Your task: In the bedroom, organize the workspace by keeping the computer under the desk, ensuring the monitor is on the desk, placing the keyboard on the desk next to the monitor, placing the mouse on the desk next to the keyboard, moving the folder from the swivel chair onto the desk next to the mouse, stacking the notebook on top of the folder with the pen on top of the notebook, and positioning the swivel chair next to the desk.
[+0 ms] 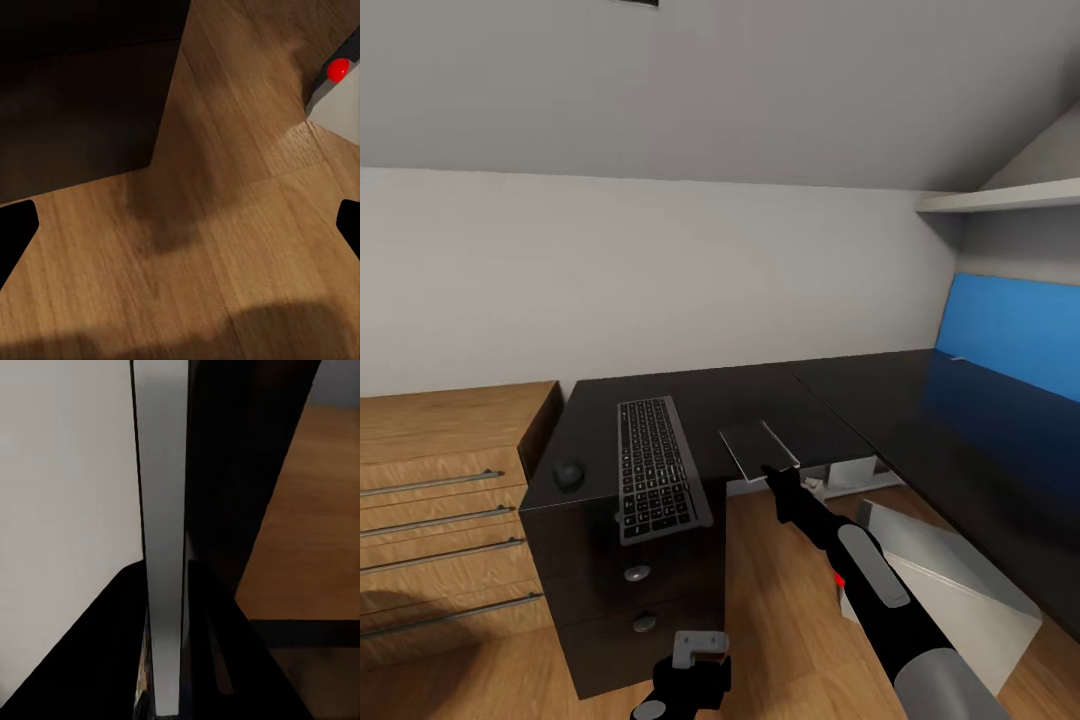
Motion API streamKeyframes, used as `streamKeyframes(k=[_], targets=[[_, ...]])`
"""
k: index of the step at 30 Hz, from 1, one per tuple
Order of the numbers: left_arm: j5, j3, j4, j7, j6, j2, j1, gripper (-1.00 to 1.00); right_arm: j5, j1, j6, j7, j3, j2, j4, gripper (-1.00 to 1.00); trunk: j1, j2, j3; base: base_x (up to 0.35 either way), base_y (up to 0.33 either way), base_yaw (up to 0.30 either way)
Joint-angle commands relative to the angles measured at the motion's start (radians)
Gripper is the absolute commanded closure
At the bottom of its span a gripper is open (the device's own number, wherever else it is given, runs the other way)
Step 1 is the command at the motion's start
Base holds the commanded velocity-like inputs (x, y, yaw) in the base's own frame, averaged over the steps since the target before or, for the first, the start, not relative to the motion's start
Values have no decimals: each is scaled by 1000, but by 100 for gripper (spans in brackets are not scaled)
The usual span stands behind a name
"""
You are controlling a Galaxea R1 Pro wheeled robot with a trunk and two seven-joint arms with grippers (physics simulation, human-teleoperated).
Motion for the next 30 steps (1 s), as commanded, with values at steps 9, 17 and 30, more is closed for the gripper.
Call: streamKeyframes(k=[9, 17, 30], targets=[[7, -3, -1, 8, 2, 0, -1, -100, -122, 0, 42, -3, 2, -5, 61, 100, 0, 0, -1, 0, 0, 0], [7, -3, -1, 8, 2, 0, -1, -100, -156, 0, 56, -3, 1, -6, 65, 100, 0, 0, -1, 0, 0, 0], [9, 2, -19, 10, 1, -22, -1, -100, -213, 1, 58, -7, 5, -4, 23, 100, 0, 0, -1, 0, 0, 0]])
